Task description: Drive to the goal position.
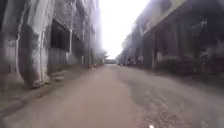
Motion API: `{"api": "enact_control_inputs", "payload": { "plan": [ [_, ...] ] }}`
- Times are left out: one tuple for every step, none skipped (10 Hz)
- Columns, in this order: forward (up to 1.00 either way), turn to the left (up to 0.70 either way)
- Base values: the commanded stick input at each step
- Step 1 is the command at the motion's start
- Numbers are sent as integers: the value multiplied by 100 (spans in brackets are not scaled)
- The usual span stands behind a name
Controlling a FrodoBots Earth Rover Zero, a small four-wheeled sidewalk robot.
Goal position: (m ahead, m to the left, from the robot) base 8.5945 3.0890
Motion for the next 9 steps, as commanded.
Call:
{"api": "enact_control_inputs", "payload": {
  "plan": [
    [100,0],
    [100,0],
    [100,0],
    [100,0],
    [100,0],
    [100,0],
    [100,0],
    [100,0],
    [100,0]
  ]
}}
